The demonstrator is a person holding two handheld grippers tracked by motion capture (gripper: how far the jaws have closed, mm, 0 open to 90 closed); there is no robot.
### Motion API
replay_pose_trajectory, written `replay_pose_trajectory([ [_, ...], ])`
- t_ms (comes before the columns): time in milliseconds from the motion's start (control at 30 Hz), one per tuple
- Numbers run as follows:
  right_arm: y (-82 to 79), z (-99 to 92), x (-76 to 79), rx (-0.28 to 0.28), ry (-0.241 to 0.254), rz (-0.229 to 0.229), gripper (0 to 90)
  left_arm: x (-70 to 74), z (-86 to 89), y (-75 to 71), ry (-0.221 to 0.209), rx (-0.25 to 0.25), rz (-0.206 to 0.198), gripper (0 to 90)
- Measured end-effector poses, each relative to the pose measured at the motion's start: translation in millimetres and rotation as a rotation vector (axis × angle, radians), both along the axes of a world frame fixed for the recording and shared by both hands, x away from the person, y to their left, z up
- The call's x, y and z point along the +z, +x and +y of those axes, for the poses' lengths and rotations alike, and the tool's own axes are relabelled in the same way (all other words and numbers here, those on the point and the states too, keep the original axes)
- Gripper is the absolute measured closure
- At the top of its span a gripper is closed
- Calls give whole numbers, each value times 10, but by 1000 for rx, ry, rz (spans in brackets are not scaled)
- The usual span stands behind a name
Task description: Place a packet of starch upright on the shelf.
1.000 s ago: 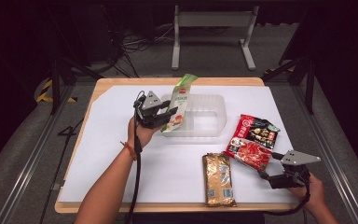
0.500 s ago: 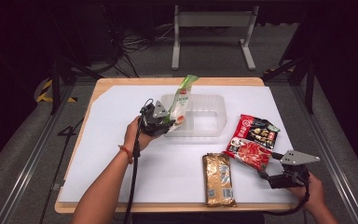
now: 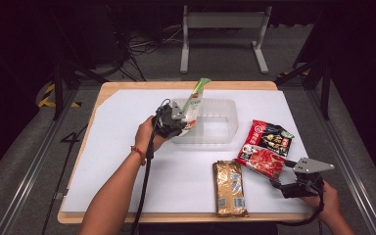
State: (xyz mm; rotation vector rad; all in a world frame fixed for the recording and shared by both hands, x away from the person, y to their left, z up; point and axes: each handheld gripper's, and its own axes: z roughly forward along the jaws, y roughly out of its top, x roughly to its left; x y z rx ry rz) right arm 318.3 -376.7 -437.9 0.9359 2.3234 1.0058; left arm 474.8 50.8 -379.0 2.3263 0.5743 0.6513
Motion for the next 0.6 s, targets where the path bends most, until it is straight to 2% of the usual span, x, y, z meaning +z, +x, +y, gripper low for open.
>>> replay_pose_trajectory([
  [67, 2, -2, 0, 0, 1, -1, 114, -20, -4, 18, -4, 2, -6, 657],
  [167, 1, 2, -1, 2, -2, 2, 112, -76, 4, 55, 13, 6, -15, 662],
  [267, -1, 2, -2, 4, -2, 1, 112, -116, 41, 99, -15, 10, -8, 663],
  [600, 4, 9, -4, 6, -9, 2, 107, -196, 23, 97, -16, 13, -23, 663],
])
